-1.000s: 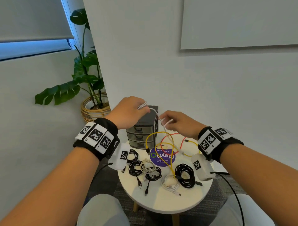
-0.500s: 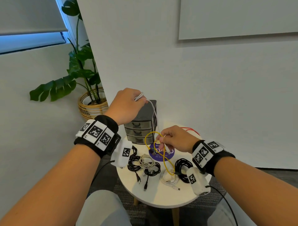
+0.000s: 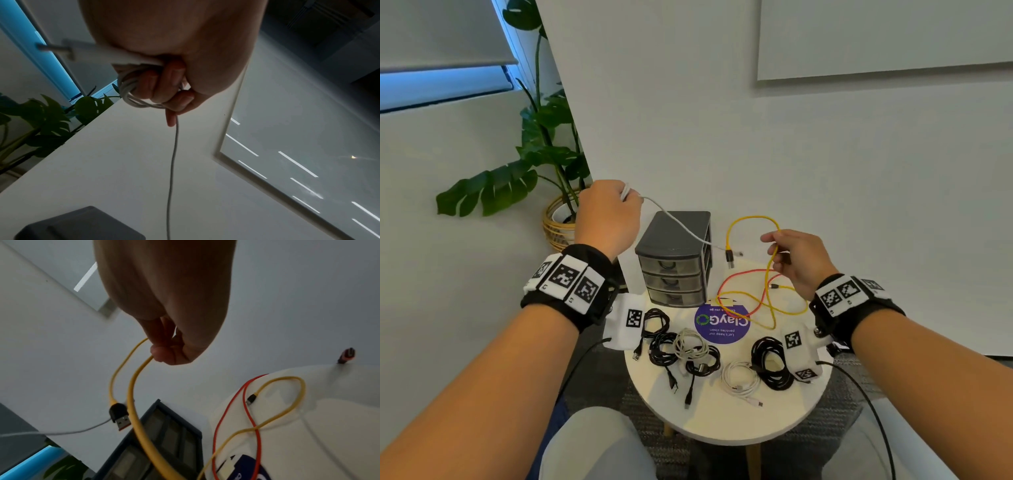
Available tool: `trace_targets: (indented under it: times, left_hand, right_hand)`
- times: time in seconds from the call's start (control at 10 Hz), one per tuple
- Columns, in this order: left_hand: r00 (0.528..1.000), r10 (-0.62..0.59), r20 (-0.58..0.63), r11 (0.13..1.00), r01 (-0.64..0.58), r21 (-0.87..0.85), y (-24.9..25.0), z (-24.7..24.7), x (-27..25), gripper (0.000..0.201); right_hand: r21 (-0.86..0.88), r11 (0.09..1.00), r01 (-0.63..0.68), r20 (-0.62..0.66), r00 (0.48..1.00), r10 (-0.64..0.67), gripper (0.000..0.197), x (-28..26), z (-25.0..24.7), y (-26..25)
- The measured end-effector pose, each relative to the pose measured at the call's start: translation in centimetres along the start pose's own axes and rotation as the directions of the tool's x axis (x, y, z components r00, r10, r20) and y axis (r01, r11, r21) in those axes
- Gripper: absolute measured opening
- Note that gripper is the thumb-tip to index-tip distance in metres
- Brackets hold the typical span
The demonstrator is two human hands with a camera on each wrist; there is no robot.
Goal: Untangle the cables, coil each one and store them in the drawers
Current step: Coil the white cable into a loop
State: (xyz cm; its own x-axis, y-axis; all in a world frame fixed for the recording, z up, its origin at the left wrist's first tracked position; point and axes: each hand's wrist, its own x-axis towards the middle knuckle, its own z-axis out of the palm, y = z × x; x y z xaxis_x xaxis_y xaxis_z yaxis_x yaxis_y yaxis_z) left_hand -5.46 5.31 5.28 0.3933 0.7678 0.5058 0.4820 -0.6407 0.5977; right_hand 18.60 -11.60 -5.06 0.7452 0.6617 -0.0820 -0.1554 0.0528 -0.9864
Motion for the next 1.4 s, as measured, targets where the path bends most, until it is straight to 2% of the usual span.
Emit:
trace_targets:
  times: [0.1, 0.2, 0.3, 0.4, 0.5, 0.6, 0.7, 0.8, 0.9, 1.0, 1.1, 1.2, 1.3, 1.4]
  left_hand:
    - [1.0, -0.005, -0.002, 0.999, 0.005, -0.032, 0.0, 0.1, -0.1, 0.037]
    - [1.0, 0.007, 0.006, 0.997, -0.006, -0.08, 0.8, 0.5, -0.8, 0.039]
    - [0.999, 0.031, -0.026, 0.993, -0.034, -0.109, 1.4, 0.7, -1.2, 0.037]
    - [0.995, 0.047, -0.087, 0.989, -0.059, -0.136, 1.5, 0.5, -1.4, 0.035]
    - [0.985, 0.031, -0.172, 0.983, -0.062, -0.174, 1.3, 0.1, -1.3, 0.035]
    - [0.986, 0.005, -0.164, 0.975, -0.042, -0.219, 1.3, 0.3, -1.2, 0.031]
    - [0.995, -0.03, -0.099, 0.964, 0.003, -0.265, 1.4, 1.4, -1.6, 0.029]
    - [0.998, -0.056, -0.039, 0.962, 0.044, -0.27, 1.2, 2.8, -2.2, 0.03]
    - [0.992, -0.116, 0.054, 0.945, 0.127, -0.3, 0.8, 4.7, -2.9, 0.028]
    - [0.966, -0.194, 0.169, 0.901, 0.243, -0.358, 0.2, 6.7, -3.7, 0.027]
    - [0.944, -0.218, 0.248, 0.885, 0.298, -0.358, -0.4, 9.0, -4.6, 0.027]
    - [0.926, -0.202, 0.32, 0.871, 0.319, -0.373, -0.6, 11.1, -5.5, 0.03]
    - [0.915, -0.182, 0.36, 0.862, 0.325, -0.389, -0.7, 12.9, -6.1, 0.031]
    - [0.903, -0.178, 0.391, 0.835, 0.349, -0.426, -1.0, 13.7, -6.5, 0.029]
  right_hand:
    - [-0.009, 0.998, -0.064, -0.066, 0.996, 0.063, 0.024, 0.8, -0.1, 0.9]
    - [0.035, 0.99, -0.139, -0.079, 0.987, 0.141, 0.02, 1.5, 0.7, 2.1]
    - [0.134, 0.962, -0.236, -0.081, 0.965, 0.248, 0.018, 2.2, 1.3, 3.2]
    - [-0.013, 0.951, -0.31, -0.095, 0.947, 0.307, 0.015, 3.1, 0.7, 5.3]
    - [-0.185, 0.927, -0.326, -0.092, 0.945, 0.314, 0.013, 3.6, -0.3, 7.0]
    - [-0.283, 0.904, -0.321, -0.088, 0.947, 0.309, 0.013, 3.8, -1.2, 8.2]
    - [-0.496, 0.81, -0.313, -0.096, 0.947, 0.307, 0.059, 4.1, -0.8, 8.5]
    - [-0.621, 0.749, -0.233, -0.089, 0.97, 0.228, 0.047, 3.4, -0.5, 7.3]
    - [-0.285, 0.903, -0.322, -0.212, 0.94, 0.268, 0.034, 2.3, -0.6, 5.0]
    - [-0.13, 0.95, -0.282, -0.189, 0.948, 0.256, 0.023, 2.0, -1.1, 2.8]
    - [0.126, 0.976, -0.177, -0.161, 0.967, 0.196, 0.024, 1.3, -1.1, 0.0]
    - [-0.007, 1.0, -0.011, -0.106, 0.994, 0.01, 0.029, 0.2, 0.6, -1.5]
    - [-0.393, 0.891, 0.225, -0.025, 0.967, -0.255, 0.039, -0.6, 2.6, -0.6]
    - [-0.898, 0.209, 0.387, 0.263, 0.853, -0.451, 0.043, -1.5, 3.7, 2.1]
